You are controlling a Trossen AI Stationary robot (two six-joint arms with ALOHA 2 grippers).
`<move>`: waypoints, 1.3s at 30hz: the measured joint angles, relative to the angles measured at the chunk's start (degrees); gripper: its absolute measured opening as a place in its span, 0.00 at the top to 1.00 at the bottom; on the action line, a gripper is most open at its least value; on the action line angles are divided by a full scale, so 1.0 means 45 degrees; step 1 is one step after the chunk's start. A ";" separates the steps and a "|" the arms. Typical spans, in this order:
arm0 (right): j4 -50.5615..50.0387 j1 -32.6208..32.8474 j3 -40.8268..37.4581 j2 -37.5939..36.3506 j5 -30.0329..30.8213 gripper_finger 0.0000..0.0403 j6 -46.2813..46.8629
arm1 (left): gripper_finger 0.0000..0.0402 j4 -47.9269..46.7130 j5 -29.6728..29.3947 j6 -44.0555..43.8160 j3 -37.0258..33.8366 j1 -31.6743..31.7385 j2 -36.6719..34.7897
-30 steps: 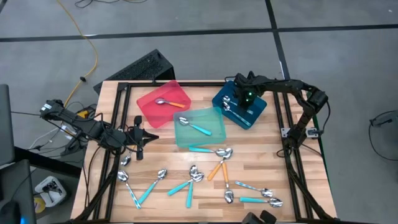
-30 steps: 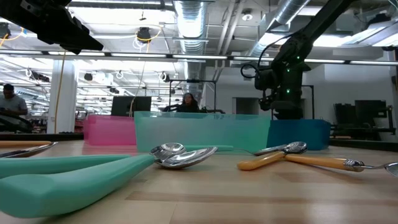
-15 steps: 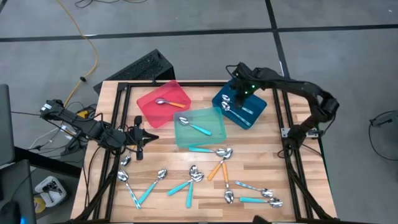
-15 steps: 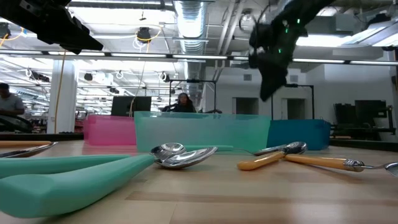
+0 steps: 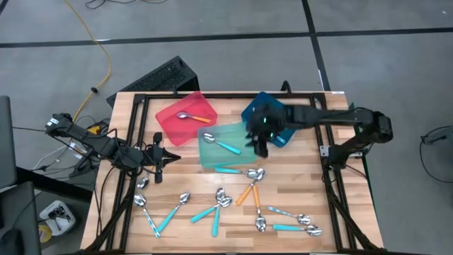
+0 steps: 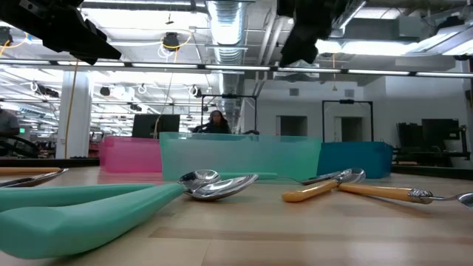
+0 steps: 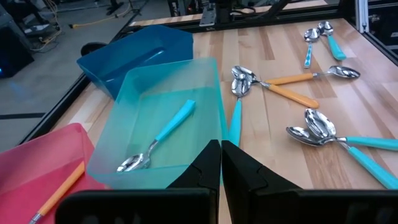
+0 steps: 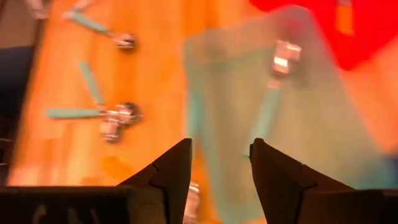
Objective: Sort silverware by color (type)
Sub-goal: Put the bottom orange spoon into the red bin
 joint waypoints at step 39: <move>0.3622 0.4194 -0.0005 0.4464 0.3184 0.54 0.4439 | 1.00 0.0552 -0.0012 0.2673 0.0000 0.0000 -0.0008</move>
